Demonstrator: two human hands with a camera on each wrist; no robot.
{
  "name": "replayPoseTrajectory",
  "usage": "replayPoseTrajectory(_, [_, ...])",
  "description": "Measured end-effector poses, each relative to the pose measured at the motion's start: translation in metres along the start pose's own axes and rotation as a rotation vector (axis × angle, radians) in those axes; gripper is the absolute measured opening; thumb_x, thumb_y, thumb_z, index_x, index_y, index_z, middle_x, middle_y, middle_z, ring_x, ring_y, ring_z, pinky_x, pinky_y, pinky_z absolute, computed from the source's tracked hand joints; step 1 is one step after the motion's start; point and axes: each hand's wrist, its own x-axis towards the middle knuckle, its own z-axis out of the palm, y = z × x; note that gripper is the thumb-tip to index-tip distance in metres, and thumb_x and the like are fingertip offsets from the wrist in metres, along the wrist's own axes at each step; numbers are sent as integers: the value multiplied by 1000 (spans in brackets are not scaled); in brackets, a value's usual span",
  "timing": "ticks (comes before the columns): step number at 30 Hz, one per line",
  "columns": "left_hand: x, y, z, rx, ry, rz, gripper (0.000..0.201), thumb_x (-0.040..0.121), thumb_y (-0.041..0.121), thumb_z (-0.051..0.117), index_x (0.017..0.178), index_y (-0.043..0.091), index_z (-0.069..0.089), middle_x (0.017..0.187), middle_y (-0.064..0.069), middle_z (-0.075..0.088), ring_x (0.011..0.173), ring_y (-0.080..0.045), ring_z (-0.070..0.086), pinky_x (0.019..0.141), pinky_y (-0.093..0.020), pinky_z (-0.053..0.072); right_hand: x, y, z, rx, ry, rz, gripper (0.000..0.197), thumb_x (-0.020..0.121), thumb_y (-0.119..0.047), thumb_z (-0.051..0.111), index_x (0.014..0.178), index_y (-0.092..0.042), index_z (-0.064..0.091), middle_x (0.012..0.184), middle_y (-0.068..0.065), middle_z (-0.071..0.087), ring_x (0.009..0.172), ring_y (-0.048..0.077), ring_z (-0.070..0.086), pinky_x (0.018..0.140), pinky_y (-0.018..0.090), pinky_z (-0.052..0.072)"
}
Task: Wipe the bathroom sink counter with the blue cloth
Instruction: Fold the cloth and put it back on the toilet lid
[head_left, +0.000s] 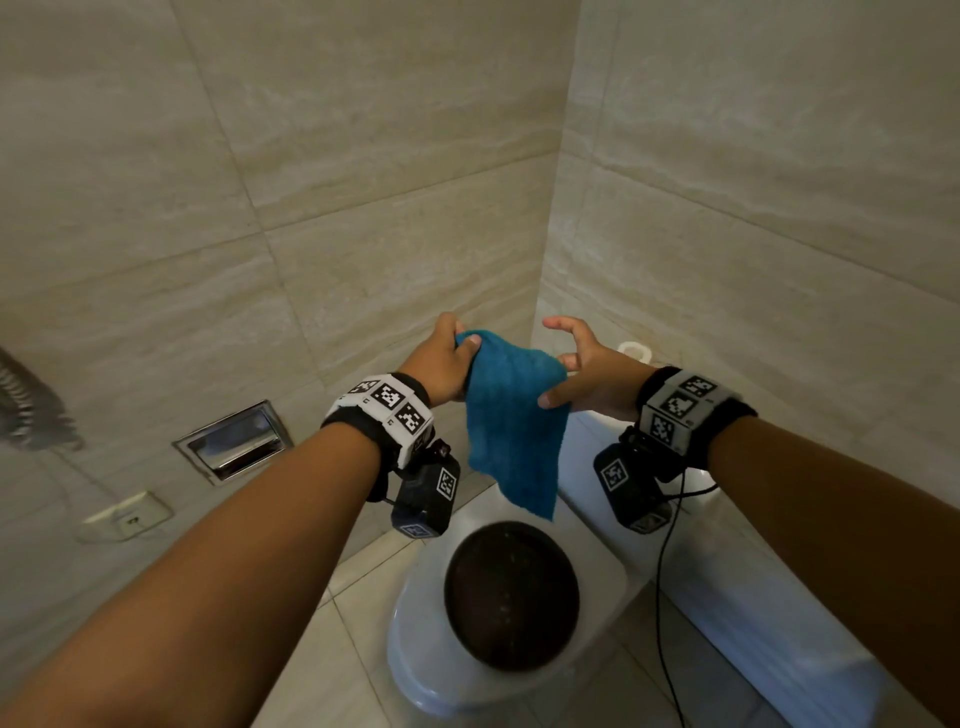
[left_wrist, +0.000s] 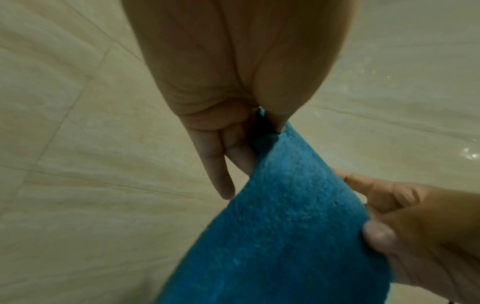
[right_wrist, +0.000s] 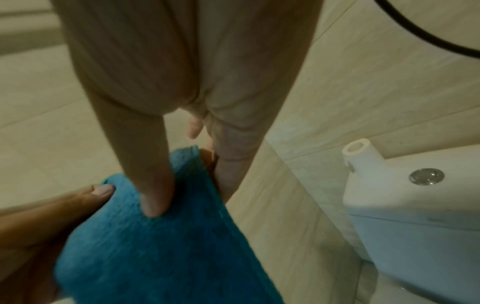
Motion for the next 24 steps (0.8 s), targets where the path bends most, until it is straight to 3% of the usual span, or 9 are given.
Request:
replayPoseTrajectory(3, [-2,-5,2,-111,-9,-81,18,100,26,43,112,20,32,98,-17,54,73,-24,58,60,-40,56,4,8,-1,-40,48,37,77,78,17,58,134,-26,26,84,12,53,79,23,59,60,37,56])
replayPoseTrajectory(5, [-4,-10,1,-203,-67,-157,45,94,25,56,130,27,28,102,-14,57,76,-20,61,54,-30,55,7,14,-2,-81,122,51,60,81,10,58,128,-19,34,78,10,49,75,22,54,64,37,52])
replayPoseTrajectory(8, [-5,-19,2,-230,-211,-183,95,78,2,73,142,41,15,109,-12,52,96,-27,59,70,-34,56,14,19,-4,-138,223,44,27,88,1,52,108,-15,43,77,10,46,72,23,50,61,35,47])
replayPoseTrajectory(10, [-5,-22,4,-150,-289,-191,107,74,-9,72,145,43,13,110,-12,47,105,-32,55,83,-42,54,18,19,-5,-165,286,31,15,90,-2,48,94,-16,45,75,11,45,69,22,48,58,33,45])
replayPoseTrajectory(13, [0,-28,9,-46,-296,-179,91,81,-3,67,147,38,20,91,-10,47,85,-24,53,76,-36,53,19,21,-7,-93,224,2,16,89,-3,54,90,-19,50,78,12,53,71,22,53,61,31,47])
replayPoseTrajectory(15, [4,-29,8,-24,-258,-177,74,88,2,61,145,34,27,83,-9,48,74,-21,51,68,-32,51,17,20,-8,-31,51,27,35,82,5,61,106,-18,50,92,14,60,83,25,60,71,32,52])
replayPoseTrajectory(17, [6,-31,8,-35,-246,-195,51,94,7,53,134,33,35,92,-13,52,72,-20,54,65,-33,52,17,18,-9,-185,-52,87,58,75,18,60,121,-14,46,103,18,60,93,29,60,77,37,54])
replayPoseTrajectory(20, [6,-34,11,-35,-222,-189,17,98,17,46,106,31,44,95,-16,56,75,-24,56,65,-34,53,21,18,-3,-583,2,119,40,84,7,55,121,-9,53,110,20,61,96,29,58,82,40,52])
replayPoseTrajectory(24, [8,-42,13,-79,-122,-169,12,96,24,53,85,27,49,84,-14,59,73,-23,58,69,-35,54,25,29,1,-621,117,156,21,95,-19,46,114,-14,56,109,9,53,98,25,53,78,41,53])
